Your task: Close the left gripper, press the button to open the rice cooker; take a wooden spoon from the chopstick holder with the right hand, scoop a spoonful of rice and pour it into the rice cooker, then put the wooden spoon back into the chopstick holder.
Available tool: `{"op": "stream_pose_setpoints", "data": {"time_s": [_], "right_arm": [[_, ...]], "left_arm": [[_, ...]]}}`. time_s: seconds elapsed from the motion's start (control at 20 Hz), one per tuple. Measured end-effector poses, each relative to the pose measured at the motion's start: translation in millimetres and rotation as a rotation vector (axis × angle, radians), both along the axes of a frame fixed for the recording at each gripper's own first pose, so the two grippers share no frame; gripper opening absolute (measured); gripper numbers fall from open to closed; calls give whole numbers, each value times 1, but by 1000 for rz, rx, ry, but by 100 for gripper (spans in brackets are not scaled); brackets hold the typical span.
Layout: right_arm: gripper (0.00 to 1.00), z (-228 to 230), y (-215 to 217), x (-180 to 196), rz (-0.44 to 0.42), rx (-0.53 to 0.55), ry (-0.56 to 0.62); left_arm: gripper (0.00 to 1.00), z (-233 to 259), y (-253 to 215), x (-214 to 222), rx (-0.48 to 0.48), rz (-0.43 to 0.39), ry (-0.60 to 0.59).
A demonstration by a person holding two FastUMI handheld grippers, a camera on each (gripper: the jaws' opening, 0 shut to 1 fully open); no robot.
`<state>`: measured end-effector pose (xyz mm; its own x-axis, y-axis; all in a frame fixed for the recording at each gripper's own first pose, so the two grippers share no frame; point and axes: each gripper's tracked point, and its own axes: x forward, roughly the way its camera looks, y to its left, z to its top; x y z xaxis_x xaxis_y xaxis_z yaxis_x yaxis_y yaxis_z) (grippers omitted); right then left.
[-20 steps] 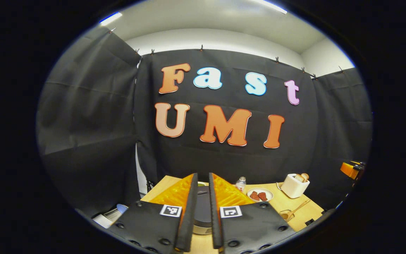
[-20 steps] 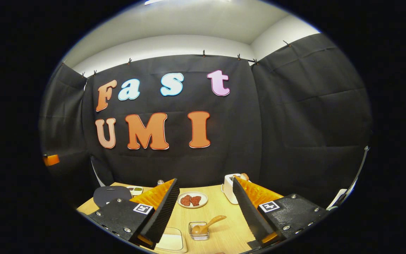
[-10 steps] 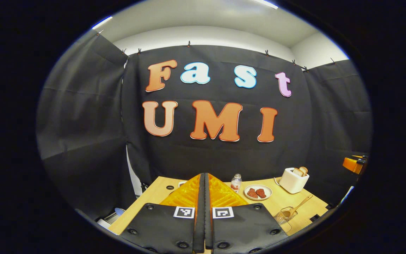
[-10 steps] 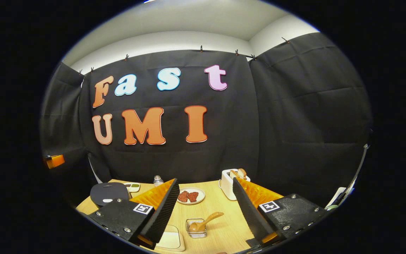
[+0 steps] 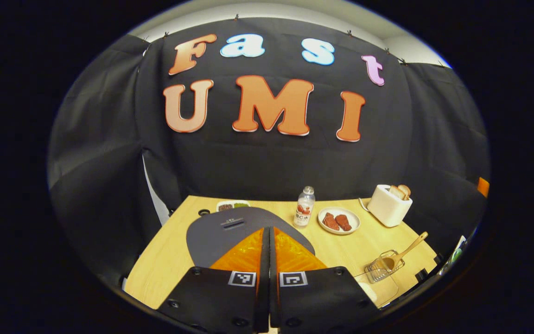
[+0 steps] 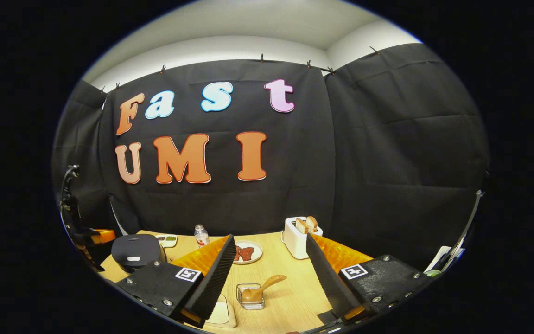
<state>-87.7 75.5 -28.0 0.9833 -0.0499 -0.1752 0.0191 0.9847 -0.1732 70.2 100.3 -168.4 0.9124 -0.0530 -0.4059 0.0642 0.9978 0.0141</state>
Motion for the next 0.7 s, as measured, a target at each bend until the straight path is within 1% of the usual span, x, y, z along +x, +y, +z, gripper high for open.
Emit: {"op": "stream_pose_setpoints", "data": {"time_s": [0.1, 0.25, 0.35, 0.45, 0.5, 0.6, 0.65, 0.7], "right_arm": [[94, -3, -2, 0, -4, -8, 9], [94, -6, -7, 0, -14, -16, 17], [94, -9, -10, 0, -22, -12, 22], [94, -12, -12, -2, -27, -6, 30], [94, -14, -13, -3, -30, -6, 33], [94, -19, -18, -4, -40, -3, 41], [94, -23, -19, -6, -44, 4, 50], [94, -24, -20, -7, -47, 15, 53]], "left_arm": [[5, -32, 0, 4, -17, 0, 69], [5, -65, -2, 5, -8, -15, 144], [6, -58, 1, 9, 8, -8, 120], [5, -68, -1, -1, 0, 7, 181], [5, -68, -3, 3, 3, 6, 177], [6, -76, -2, 0, 27, -2, 221], [4, -73, -2, 2, 24, 0, 195], [5, -75, -3, 0, 25, -3, 211]]}}
